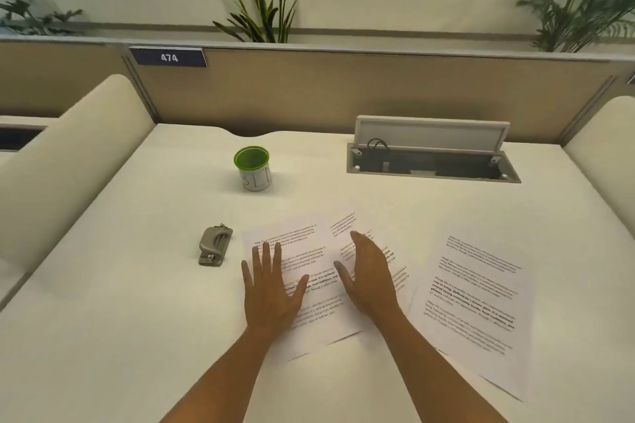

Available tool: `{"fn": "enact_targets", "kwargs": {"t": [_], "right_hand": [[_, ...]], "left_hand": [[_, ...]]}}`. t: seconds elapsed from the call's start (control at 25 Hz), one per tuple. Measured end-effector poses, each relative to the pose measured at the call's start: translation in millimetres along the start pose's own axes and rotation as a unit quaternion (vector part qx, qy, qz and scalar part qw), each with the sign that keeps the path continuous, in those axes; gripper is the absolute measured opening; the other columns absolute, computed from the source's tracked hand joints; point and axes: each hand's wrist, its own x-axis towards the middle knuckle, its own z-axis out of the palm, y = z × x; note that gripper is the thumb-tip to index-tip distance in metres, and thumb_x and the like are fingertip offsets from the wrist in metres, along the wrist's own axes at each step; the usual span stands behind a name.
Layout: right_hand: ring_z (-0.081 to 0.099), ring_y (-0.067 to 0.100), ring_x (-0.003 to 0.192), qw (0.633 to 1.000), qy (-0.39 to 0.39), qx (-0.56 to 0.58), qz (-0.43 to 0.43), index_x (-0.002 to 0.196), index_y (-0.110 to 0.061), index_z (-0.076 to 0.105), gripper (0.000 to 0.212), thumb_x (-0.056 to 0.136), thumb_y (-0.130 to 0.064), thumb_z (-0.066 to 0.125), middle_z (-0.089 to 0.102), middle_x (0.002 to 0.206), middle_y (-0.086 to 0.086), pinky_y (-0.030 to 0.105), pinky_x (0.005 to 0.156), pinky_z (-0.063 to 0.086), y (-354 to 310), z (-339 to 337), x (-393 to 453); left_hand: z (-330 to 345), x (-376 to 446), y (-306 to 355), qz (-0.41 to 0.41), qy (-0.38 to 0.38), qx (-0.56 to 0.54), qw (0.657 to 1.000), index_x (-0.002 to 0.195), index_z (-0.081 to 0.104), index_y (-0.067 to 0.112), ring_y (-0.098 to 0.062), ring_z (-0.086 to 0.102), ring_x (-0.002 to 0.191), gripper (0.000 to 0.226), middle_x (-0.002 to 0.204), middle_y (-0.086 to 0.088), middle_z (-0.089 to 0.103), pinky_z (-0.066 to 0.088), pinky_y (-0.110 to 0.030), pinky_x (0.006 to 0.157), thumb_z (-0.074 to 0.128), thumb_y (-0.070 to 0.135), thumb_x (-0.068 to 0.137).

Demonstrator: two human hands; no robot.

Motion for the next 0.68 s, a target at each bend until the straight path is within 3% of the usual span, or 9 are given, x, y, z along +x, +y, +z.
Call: {"fn": "enact_targets", "kwargs": {"t": [0.16, 0.4, 0.52, 0.68], "right_hand": [[0.044, 0.025, 0.135, 0.996, -0.058, -0.017, 0.068, 0.147, -0.013, 0.040, 0.082, 0.086, -0.065, 0.057, 0.048, 0.144, 0.004, 0.039, 0.113, 0.034, -14.3, 12.7, -16.4], [0.041, 0.026, 0.132, 0.983, -0.128, -0.037, 0.125, 0.148, -0.014, 0.033, 0.094, 0.077, -0.063, 0.070, 0.041, 0.144, 0.005, 0.039, 0.108, 0.037, -29.1, 16.8, -7.1], [0.049, 0.028, 0.126, 0.976, -0.151, 0.024, 0.152, 0.146, -0.013, 0.033, 0.090, 0.076, -0.042, 0.081, 0.042, 0.141, 0.009, 0.040, 0.103, 0.045, -36.9, 18.1, 0.2], [0.057, 0.029, 0.120, 0.966, -0.170, 0.079, 0.180, 0.144, -0.012, 0.034, 0.081, 0.079, -0.025, 0.081, 0.046, 0.137, 0.010, 0.041, 0.100, 0.048, -45.5, 21.0, 3.5]], "left_hand": [[11.9, -21.1, -2.4, -0.134, -0.078, -0.011, 0.988, 0.161, 0.014, 0.019, -0.028, -0.008, 0.157, 0.098, 0.171, -0.006, 0.004, -0.009, -0.054, 0.124, 0.032, 0.080, 0.087], [9.5, -13.4, -0.1, -0.194, -0.124, -0.043, 0.972, 0.160, 0.014, 0.024, -0.027, -0.009, 0.157, 0.102, 0.171, -0.001, 0.000, -0.009, -0.056, 0.123, 0.041, 0.083, 0.081], [4.1, -2.5, 2.1, -0.226, -0.132, -0.080, 0.962, 0.158, 0.020, 0.024, -0.029, -0.001, 0.156, 0.107, 0.170, -0.003, 0.007, 0.002, -0.054, 0.124, 0.057, 0.081, 0.075], [-11.1, 10.6, 11.9, -0.280, -0.108, -0.079, 0.951, 0.149, 0.028, 0.016, -0.032, 0.027, 0.143, 0.118, 0.153, -0.011, 0.031, 0.028, -0.048, 0.113, 0.082, 0.070, 0.058]]}}
